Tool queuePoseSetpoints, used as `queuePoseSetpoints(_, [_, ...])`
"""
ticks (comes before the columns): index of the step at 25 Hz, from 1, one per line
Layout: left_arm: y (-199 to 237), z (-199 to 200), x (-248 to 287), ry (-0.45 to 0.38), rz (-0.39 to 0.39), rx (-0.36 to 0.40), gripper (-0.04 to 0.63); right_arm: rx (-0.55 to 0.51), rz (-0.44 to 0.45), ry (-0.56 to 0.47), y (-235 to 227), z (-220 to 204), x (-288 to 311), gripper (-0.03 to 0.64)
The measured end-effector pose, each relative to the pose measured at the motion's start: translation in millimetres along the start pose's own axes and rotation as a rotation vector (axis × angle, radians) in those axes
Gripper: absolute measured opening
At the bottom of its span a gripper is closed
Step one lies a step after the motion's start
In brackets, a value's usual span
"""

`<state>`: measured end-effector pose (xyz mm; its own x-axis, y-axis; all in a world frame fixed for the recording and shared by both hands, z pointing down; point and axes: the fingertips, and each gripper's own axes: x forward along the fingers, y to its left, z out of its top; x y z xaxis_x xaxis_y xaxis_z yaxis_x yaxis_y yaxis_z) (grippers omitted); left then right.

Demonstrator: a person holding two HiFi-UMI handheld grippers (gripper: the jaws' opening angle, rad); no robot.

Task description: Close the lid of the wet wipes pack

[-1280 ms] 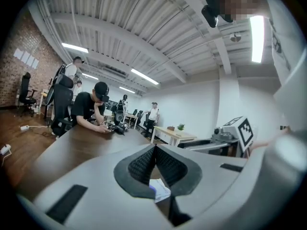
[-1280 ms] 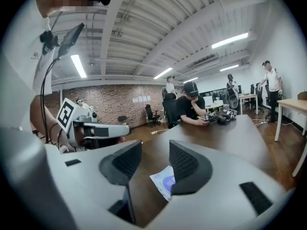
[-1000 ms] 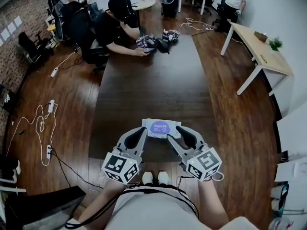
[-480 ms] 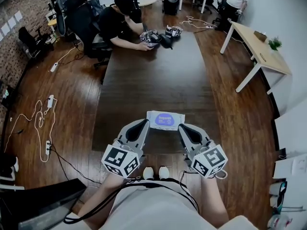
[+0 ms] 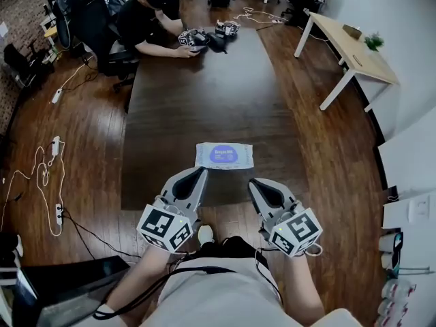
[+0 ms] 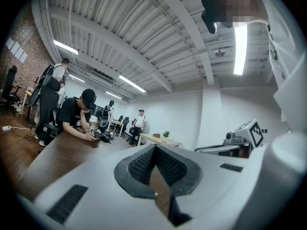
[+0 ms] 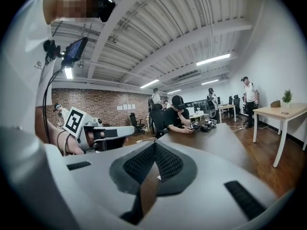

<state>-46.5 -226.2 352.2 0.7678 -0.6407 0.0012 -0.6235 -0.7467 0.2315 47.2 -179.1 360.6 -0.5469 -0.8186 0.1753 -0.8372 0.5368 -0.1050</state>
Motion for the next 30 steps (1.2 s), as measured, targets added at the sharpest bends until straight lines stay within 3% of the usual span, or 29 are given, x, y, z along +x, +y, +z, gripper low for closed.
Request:
queuePoseSetpoints(6, [-36.1, -4.5, -0.7, -0.008, -0.024, 0.003, 0.002, -0.012, 0.003, -0.008, 5.4, 5.2, -35.8, 0.006])
queuePoseSetpoints(11, [-71.9, -9.8, -20.7, -0.011, 0.000, 0.020, 0.002, -0.021, 0.019, -0.051, 18.7, 4.2, -77.4, 0.006])
queuePoseSetpoints(18, [-174.9, -22.3, -76.9, -0.012, 0.045, 0.064, 0.002, 0.003, 0.045, -0.121, 61.0, -16.1, -183.2, 0.006])
queuePoseSetpoints(23, [-243.9, -40.5, -127.2, -0.015, 0.081, 0.015, 0.002, 0.035, 0.082, -0.134, 91.9, -33.7, -246.8, 0.006])
queuePoseSetpoints(30, [-291.6, -30.8, -171.3, -0.024, 0.107, 0.042, 0.002, 0.047, 0.143, -0.174, 128.3, -26.9, -293.4, 0.006])
